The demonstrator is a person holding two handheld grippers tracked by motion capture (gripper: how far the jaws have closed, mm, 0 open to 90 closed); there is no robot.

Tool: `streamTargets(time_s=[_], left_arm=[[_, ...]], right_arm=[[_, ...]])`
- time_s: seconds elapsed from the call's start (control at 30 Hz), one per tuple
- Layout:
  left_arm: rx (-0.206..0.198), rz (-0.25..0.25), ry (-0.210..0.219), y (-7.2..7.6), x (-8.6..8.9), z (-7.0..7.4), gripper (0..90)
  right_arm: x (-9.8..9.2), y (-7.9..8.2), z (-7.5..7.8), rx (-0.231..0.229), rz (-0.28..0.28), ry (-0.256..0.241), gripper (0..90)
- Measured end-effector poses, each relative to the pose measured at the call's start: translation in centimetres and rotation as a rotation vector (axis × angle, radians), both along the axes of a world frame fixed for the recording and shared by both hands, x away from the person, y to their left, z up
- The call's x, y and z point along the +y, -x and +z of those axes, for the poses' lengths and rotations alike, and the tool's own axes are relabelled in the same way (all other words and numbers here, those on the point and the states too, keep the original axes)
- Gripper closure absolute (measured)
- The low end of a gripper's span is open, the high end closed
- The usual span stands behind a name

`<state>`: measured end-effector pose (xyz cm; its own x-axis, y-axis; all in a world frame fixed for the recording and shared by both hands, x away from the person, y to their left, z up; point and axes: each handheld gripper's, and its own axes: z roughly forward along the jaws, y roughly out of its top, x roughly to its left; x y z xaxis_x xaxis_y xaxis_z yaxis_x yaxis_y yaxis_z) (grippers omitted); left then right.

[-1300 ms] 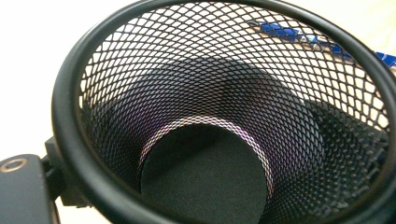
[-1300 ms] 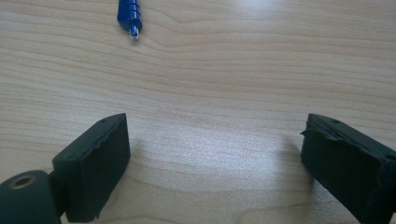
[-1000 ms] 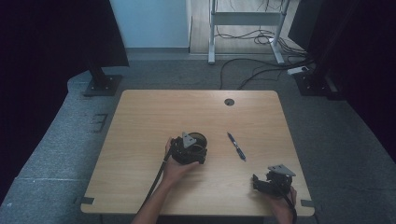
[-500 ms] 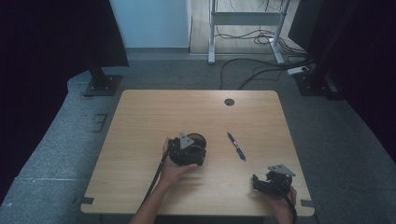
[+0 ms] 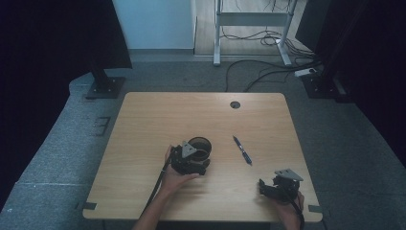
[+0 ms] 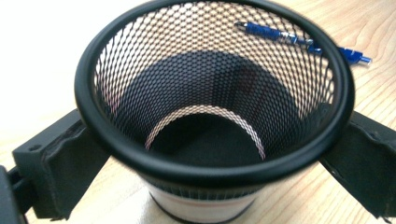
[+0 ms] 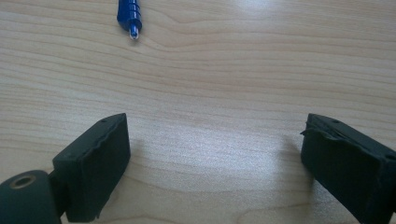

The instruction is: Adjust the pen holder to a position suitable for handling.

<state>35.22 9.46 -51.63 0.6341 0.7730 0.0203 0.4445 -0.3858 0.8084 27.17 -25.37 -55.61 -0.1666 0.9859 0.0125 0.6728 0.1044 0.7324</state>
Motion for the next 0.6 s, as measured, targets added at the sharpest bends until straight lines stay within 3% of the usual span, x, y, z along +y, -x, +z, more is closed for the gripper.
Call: streamTargets(time_s=[0.6], left_arm=[[0.007,-0.011,-0.018,1.3,1.1,-0.5,0.6]], right_arm=[[0.0,0.0,0.0,0.000,0.000,0.000,7.4]])
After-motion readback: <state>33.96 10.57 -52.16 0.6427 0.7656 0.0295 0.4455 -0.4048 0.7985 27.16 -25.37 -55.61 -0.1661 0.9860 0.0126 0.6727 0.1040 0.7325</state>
